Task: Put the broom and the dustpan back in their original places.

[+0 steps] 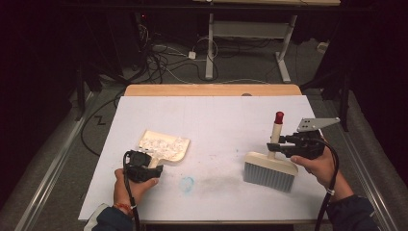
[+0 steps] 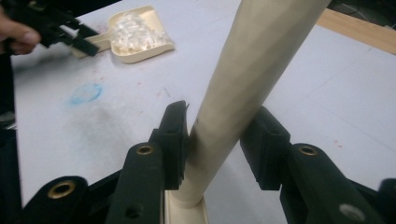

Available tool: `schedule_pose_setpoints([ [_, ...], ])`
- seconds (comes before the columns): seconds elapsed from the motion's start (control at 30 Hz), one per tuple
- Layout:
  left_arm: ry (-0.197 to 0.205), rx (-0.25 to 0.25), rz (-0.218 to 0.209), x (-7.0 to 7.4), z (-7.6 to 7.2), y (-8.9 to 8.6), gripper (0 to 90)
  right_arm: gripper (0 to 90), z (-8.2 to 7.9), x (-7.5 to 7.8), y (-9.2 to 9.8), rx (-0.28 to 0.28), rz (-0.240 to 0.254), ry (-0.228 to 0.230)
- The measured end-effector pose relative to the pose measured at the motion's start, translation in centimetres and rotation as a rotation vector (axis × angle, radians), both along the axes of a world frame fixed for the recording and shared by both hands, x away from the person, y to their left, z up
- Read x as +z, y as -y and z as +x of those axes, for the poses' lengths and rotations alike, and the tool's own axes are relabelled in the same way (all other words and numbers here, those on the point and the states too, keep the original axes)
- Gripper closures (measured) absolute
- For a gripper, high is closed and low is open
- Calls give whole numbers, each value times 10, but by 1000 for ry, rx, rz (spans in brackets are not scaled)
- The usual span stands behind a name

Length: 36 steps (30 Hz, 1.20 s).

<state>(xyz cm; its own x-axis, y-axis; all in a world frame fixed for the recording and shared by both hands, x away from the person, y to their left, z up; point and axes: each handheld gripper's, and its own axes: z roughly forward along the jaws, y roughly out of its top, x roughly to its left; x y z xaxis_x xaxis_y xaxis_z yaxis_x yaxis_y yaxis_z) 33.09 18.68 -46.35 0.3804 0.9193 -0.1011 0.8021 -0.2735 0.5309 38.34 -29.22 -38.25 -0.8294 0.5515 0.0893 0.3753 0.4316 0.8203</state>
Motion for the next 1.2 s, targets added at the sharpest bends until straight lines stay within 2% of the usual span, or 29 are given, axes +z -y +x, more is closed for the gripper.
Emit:
schedule_pose_setpoints([
  [0.13,12,-77,14,7,-11,8,440,614,10,-3,-7,-56,-27,18],
  [0.2,28,-93,29,10,-14,10,403,608,15,-5,-10,-91,-38,24],
  [0.3,50,-121,20,10,-16,9,393,602,23,-8,-13,-125,-41,23],
  [0.37,70,-141,18,11,-18,8,368,585,28,-10,-17,-154,-75,42],
  [0.43,106,-172,48,11,-20,7,338,582,31,-11,-20,-175,-88,45],
  [0.47,139,-192,73,10,-21,6,321,582,33,-13,-21,-181,-85,44],
  [0.5,192,-200,106,9,-23,5,284,578,35,-13,-22,-195,-92,41],
  [0.53,238,-205,114,6,-24,1,237,577,36,-14,-23,-211,-98,42],
  [0.6,270,-232,65,3,-24,-5,220,573,39,-15,-25,-226,-99,49],
  [0.67,296,-251,70,1,-25,-8,201,567,40,-16,-26,-249,-114,61],
  [0.7,303,-270,83,-1,-25,-9,201,565,42,-17,-26,-251,-117,61],
  [0.77,322,-302,144,-4,-27,-8,201,560,45,-19,-26,-260,-116,60],
  [0.8,334,-317,153,-5,-28,-8,201,560,47,-20,-25,-275,-110,64],
  [0.87,339,-329,143,-8,-29,-9,201,555,50,-20,-26,-299,-109,72],
  [0.97,353,-345,143,-8,-32,-9,198,533,53,-20,-30,-326,-158,108],
  [1.0,357,-350,142,-8,-32,-9,191,528,54,-20,-30,-333,-161,115],
  [1.07,364,-352,139,-9,-34,-8,190,507,54,-17,-28,-372,-122,157],
  [1.1,370,-357,151,-10,-33,-8,190,498,54,-14,-27,-384,-100,172],
  [1.17,360,-349,152,-11,-34,-7,190,487,54,-9,-25,-384,-64,194],
  [1.2,365,-351,166,-10,-34,-6,190,484,53,-7,-25,-386,-59,213],
])
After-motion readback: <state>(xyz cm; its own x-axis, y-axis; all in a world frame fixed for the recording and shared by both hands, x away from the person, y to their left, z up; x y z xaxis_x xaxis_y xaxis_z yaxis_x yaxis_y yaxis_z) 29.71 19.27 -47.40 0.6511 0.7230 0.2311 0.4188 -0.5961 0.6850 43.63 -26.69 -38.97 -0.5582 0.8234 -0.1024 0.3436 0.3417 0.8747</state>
